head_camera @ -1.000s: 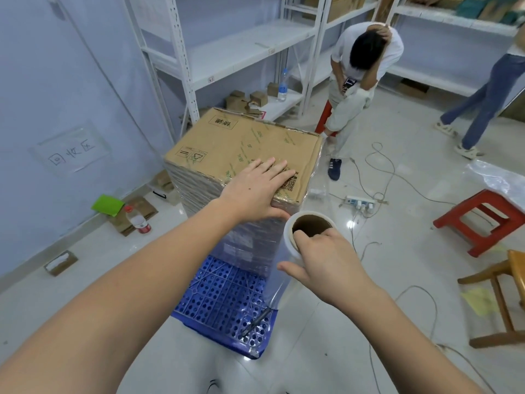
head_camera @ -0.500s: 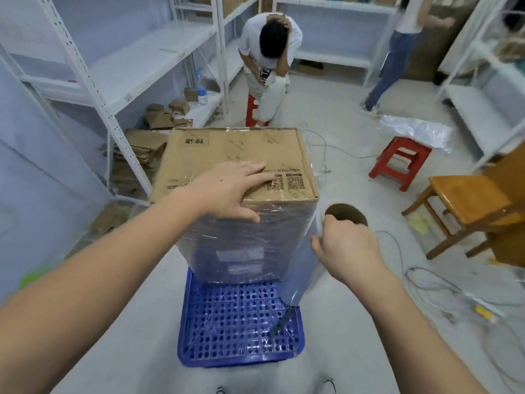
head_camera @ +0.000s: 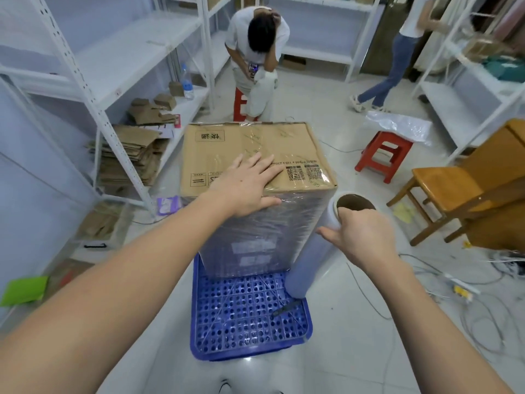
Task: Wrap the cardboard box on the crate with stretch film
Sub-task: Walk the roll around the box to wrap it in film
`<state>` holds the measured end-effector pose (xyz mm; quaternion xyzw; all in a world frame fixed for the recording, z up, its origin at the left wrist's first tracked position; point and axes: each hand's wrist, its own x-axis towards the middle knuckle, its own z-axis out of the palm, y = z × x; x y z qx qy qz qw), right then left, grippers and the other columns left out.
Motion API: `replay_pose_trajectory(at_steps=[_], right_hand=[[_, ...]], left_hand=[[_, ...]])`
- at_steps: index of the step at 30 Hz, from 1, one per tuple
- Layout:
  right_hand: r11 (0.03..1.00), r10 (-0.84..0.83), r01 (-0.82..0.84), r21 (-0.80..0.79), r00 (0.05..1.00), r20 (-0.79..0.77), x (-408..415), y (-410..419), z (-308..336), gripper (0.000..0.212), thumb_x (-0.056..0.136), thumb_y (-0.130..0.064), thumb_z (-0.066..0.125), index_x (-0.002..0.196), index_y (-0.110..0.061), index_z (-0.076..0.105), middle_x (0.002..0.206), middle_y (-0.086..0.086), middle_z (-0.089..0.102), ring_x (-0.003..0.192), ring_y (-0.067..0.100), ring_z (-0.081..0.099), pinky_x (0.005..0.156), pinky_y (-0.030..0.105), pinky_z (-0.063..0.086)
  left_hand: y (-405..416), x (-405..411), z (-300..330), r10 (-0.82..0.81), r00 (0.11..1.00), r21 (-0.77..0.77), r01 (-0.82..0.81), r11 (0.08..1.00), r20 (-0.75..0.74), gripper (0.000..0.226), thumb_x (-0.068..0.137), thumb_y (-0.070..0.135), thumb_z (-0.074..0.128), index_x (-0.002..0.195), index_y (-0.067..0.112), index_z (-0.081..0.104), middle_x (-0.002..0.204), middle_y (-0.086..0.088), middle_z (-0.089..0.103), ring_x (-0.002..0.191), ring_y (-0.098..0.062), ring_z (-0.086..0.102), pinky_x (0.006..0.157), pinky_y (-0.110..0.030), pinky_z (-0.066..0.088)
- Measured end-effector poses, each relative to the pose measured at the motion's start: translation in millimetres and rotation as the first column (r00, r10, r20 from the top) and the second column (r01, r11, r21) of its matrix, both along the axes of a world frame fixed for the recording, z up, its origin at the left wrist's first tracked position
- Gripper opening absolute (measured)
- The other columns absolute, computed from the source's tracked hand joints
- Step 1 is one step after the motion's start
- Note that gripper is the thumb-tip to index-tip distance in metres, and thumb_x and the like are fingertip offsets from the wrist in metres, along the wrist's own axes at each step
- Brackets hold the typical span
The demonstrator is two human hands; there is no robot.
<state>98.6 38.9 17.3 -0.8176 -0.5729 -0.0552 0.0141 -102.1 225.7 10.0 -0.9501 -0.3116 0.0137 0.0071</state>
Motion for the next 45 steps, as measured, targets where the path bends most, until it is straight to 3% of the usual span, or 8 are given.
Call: replay_pose_trajectory(at_steps=[8, 18, 23, 28, 34, 38, 41, 45], right_hand=[[0.927, 0.352, -0.345, 0.145, 0.935, -0.027, -40, -25, -6, 0.064, 0.072, -0.063, 0.071, 0.057, -0.024, 0.023, 0.051, -0.01, 0.028, 0.057, 0.021, 0.039, 0.05, 0.028, 0.025], [0.76, 0.648, -0.646, 0.062, 0.761, -0.011, -82, -6, -19, 0.048, 0.07, -0.052, 0.077, 0.066, -0.026, 0.037, 0.054, -0.006, 0.055, 0.06, 0.019, 0.048, 0.061, 0.028, 0.035], [0.839, 0.541, -0.544, 0.018, 0.838, 0.077, -101, -8, -17, 0.044, 0.072, -0.05, 0.078, 0.07, -0.021, 0.045, 0.05, -0.003, 0.055, 0.045, 0.021, 0.045, 0.063, 0.033, 0.045], [0.917, 0.393, -0.396, 0.05, 0.917, 0.064, -120, -7, -10, 0.054, 0.087, -0.071, 0.05, 0.089, -0.018, 0.041, 0.059, -0.002, 0.059, 0.051, 0.022, 0.044, 0.064, 0.034, 0.025], [0.968, 0.251, -0.249, 0.039, 0.967, -0.045, -141, -10, -9, 0.028, 0.097, -0.043, 0.052, 0.091, -0.017, 0.043, 0.068, 0.001, 0.059, 0.059, 0.023, 0.043, 0.065, 0.034, 0.027], [0.993, 0.117, -0.118, 0.018, 0.992, 0.055, -158, -5, -20, 0.043, 0.077, -0.048, 0.07, 0.072, -0.018, 0.04, 0.043, -0.002, 0.046, 0.039, 0.021, 0.03, 0.057, 0.033, 0.029], [0.997, 0.027, -0.032, 0.068, 0.997, 0.076, -166, 2, -21, 0.057, 0.079, -0.07, 0.058, 0.065, -0.02, 0.036, 0.042, -0.005, 0.041, 0.04, 0.021, 0.032, 0.058, 0.034, 0.03], [0.997, -0.064, 0.057, 0.06, 0.991, 0.114, -173, 7, -24, 0.058, 0.086, -0.07, 0.052, 0.063, -0.02, 0.035, 0.045, -0.001, 0.047, 0.043, 0.023, 0.04, 0.06, 0.036, 0.041]], left_hand=[[-4, 0, -1, 0.017, 1.0, -0.01, -0.017, 1.0, 0.006, 0.087, 0.094, 0.08, 0.028, 0.163, 0.037, 0.001, 0.173, 0.003, 0.001, 0.159, -0.022, 0.001, 0.128, -0.051, 0.003], [-9, -1, -4, 0.025, 1.0, 0.007, -0.025, 1.0, 0.015, 0.087, 0.094, 0.079, 0.031, 0.164, 0.037, 0.001, 0.173, 0.004, -0.001, 0.159, -0.021, -0.001, 0.128, -0.05, 0.002], [-8, 0, -4, 0.028, 0.999, 0.004, -0.029, 1.0, 0.019, 0.087, 0.094, 0.08, 0.032, 0.163, 0.037, 0.001, 0.173, 0.004, -0.001, 0.159, -0.021, -0.001, 0.128, -0.051, 0.003], [-9, -2, -7, 0.027, 0.998, -0.003, -0.027, 1.0, 0.06, 0.087, 0.093, 0.08, 0.036, 0.163, 0.037, 0.006, 0.173, 0.005, 0.003, 0.159, -0.021, 0.002, 0.128, -0.051, 0.005], [-4, -4, -4, 0.022, 0.993, -0.048, -0.016, 0.999, 0.118, 0.092, 0.088, 0.082, 0.045, 0.163, 0.039, 0.013, 0.172, 0.006, 0.01, 0.159, -0.02, 0.007, 0.128, -0.053, 0.007], [-3, -9, -3, -0.01, 0.987, -0.1, 0.026, 0.995, 0.158, 0.095, 0.085, 0.081, 0.054, 0.162, 0.038, 0.019, 0.172, 0.005, 0.012, 0.159, -0.022, 0.007, 0.128, -0.054, 0.005], [4, -18, 2, -0.042, 0.971, -0.208, 0.092, 0.974, 0.235, 0.087, 0.085, 0.074, 0.062, 0.158, 0.039, 0.03, 0.171, 0.002, 0.018, 0.158, -0.022, 0.01, 0.128, -0.053, 0.003], [28, -35, 9, -0.235, 0.962, -0.216, 0.262, 0.941, 0.142, 0.087, 0.089, 0.072, 0.057, 0.161, 0.038, 0.023, 0.172, 0.001, 0.009, 0.159, -0.022, 0.005, 0.128, -0.052, 0.002]])
